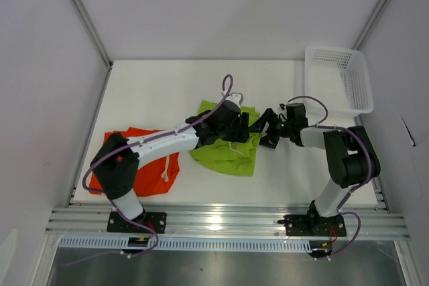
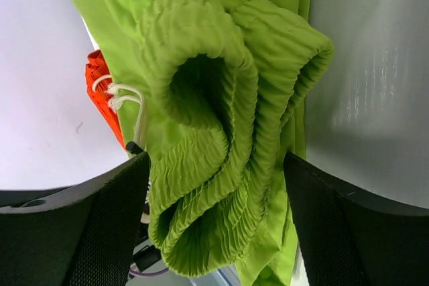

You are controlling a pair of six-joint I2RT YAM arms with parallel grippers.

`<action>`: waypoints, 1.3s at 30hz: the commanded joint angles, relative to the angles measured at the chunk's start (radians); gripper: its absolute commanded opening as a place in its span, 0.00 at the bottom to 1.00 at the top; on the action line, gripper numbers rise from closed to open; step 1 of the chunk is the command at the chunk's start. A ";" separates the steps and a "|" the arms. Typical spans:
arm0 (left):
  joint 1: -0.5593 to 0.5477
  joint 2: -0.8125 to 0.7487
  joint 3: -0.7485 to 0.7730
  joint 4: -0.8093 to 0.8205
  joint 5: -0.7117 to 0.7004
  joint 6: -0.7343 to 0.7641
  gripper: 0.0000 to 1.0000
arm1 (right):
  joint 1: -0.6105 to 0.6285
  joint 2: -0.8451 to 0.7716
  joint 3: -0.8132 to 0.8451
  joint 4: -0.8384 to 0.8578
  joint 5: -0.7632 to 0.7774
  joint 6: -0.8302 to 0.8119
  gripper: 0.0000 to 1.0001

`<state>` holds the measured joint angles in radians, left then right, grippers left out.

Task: Fold and stack the shorts
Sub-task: Fold the shorts

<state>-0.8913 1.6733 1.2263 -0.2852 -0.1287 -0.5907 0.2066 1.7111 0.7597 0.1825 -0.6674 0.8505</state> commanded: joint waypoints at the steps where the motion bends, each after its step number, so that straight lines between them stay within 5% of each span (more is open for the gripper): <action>1: -0.029 0.043 -0.010 0.084 -0.034 0.038 0.67 | 0.014 0.022 0.027 0.077 -0.021 0.032 0.82; 12: -0.086 0.078 -0.099 0.240 0.018 0.086 0.32 | 0.020 0.047 0.038 0.158 -0.064 0.084 0.44; 19: -0.107 0.039 -0.151 0.322 0.086 0.147 0.32 | 0.025 0.081 0.056 0.167 -0.092 0.078 0.34; 23: -0.121 -0.053 -0.152 0.247 0.058 0.170 0.47 | 0.025 0.105 0.076 0.167 -0.110 0.055 0.21; 29: -0.146 -0.101 -0.240 0.279 0.012 0.181 0.44 | 0.030 0.136 0.104 0.184 -0.143 0.061 0.01; 39: -0.238 -0.026 -0.268 0.380 -0.055 0.298 0.34 | 0.039 0.140 0.148 0.164 -0.159 0.065 0.00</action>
<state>-1.1095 1.6146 0.9295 0.0448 -0.1379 -0.3611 0.2382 1.8446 0.8593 0.3122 -0.7956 0.9161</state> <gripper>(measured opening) 0.352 0.229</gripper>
